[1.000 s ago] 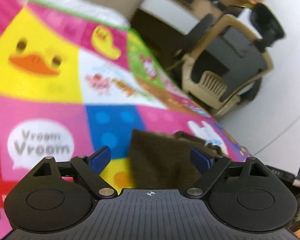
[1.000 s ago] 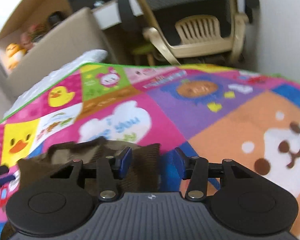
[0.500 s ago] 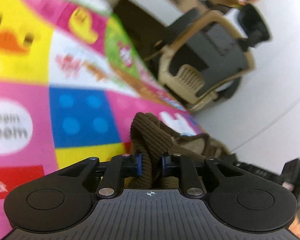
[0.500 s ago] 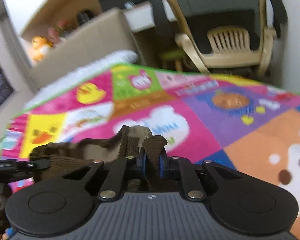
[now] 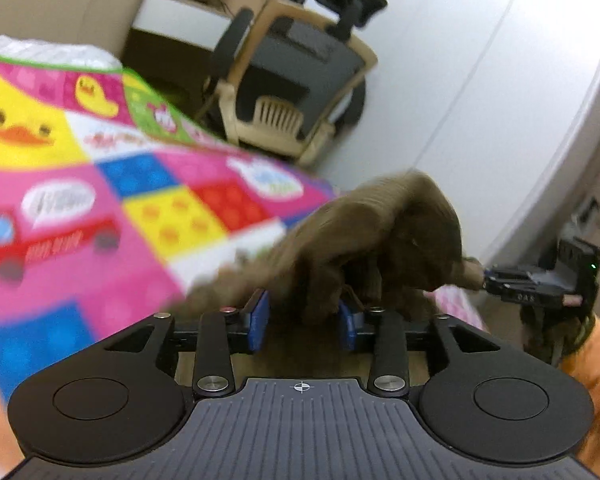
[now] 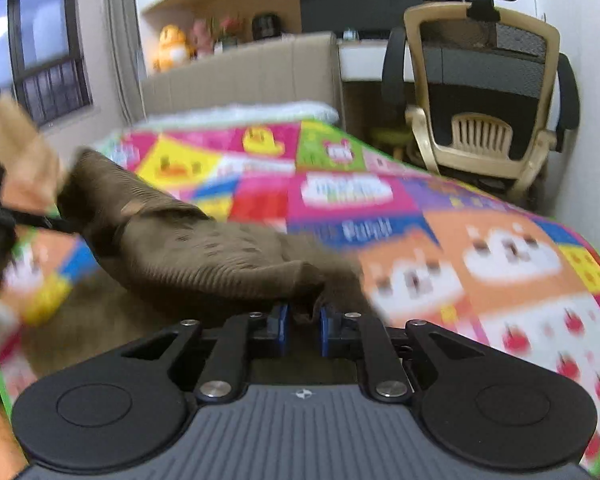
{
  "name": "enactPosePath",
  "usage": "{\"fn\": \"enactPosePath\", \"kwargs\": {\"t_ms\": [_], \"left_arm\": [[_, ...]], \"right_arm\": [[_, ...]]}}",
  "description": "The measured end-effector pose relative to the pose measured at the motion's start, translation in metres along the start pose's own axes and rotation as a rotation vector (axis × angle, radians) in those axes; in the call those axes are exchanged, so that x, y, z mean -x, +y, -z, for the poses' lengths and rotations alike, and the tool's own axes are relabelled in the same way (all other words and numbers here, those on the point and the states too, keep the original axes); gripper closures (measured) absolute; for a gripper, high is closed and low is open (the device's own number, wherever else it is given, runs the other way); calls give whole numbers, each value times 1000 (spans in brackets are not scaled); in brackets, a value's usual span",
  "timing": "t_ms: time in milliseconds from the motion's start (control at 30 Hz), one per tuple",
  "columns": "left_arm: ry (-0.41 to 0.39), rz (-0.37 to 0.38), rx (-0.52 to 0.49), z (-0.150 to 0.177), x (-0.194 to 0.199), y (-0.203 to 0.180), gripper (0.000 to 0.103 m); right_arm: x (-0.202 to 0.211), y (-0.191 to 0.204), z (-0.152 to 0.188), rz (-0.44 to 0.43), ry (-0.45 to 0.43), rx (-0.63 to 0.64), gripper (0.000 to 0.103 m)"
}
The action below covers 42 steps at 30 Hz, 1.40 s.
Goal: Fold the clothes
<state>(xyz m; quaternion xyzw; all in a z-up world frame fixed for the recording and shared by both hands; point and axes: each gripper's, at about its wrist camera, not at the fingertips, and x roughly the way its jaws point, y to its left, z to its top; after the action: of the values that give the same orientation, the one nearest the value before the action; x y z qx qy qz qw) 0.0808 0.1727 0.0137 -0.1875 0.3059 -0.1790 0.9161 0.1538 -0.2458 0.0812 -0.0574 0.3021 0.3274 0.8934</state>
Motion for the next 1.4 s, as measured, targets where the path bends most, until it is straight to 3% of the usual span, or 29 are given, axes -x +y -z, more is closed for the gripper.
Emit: {"fn": "enactPosePath", "kwargs": {"t_ms": [67, 167, 233, 267, 367, 467, 600, 733, 800, 900, 1000, 1100, 1167, 1200, 1233, 1300, 1333, 1400], "left_arm": [[20, 6, 22, 20, 14, 7, 46], [30, 38, 73, 36, 30, 17, 35], [4, 102, 127, 39, 40, 23, 11], [-14, 133, 164, 37, 39, 27, 9], [-61, 219, 277, 31, 34, 39, 8], [2, 214, 364, 16, -8, 47, 8], [77, 186, 463, -6, -70, 56, 8], [-137, 153, 533, -40, -57, 68, 9], [-171, 74, 486, -50, -42, 68, 9], [-98, 57, 410, -43, -31, 61, 7], [12, 113, 413, -16, -34, 54, 6], [74, 103, 416, 6, -46, 46, 6], [72, 79, 425, 12, -54, 45, 6], [58, 57, 413, 11, -56, 41, 12], [47, 36, 378, 9, -55, 35, 44], [24, -1, 311, 4, -51, 23, 73], [8, 0, 287, 2, -45, 17, 83], [-30, 30, 249, 0, -24, 5, 88]], "right_arm": [[3, -1, 21, 16, 39, -9, 86], [12, -11, 43, 41, 71, -38, 72], [22, -18, 50, 59, 63, -61, 57], [28, -23, 51, 60, 39, -85, 53], [37, -32, 43, 33, -40, -174, 41], [31, -34, 31, -18, -89, -246, 37], [11, -21, 20, -22, -81, -261, 36], [5, -17, 21, -17, -64, -255, 30], [3, -21, 22, -17, -58, -266, 30], [-2, -25, 24, -46, -51, -305, 30], [-15, -22, 23, -93, -39, -329, 29], [-36, -14, 21, -119, -15, -336, 29], [-49, -5, 19, -104, 1, -320, 38], [-50, 0, 17, -89, -1, -298, 64], [-46, 5, 14, -83, -11, -281, 82], [-38, 13, 9, -71, -29, -246, 95], [-30, 16, 6, -71, -48, -235, 95], [1, 21, 1, -85, -101, -221, 95]]}}
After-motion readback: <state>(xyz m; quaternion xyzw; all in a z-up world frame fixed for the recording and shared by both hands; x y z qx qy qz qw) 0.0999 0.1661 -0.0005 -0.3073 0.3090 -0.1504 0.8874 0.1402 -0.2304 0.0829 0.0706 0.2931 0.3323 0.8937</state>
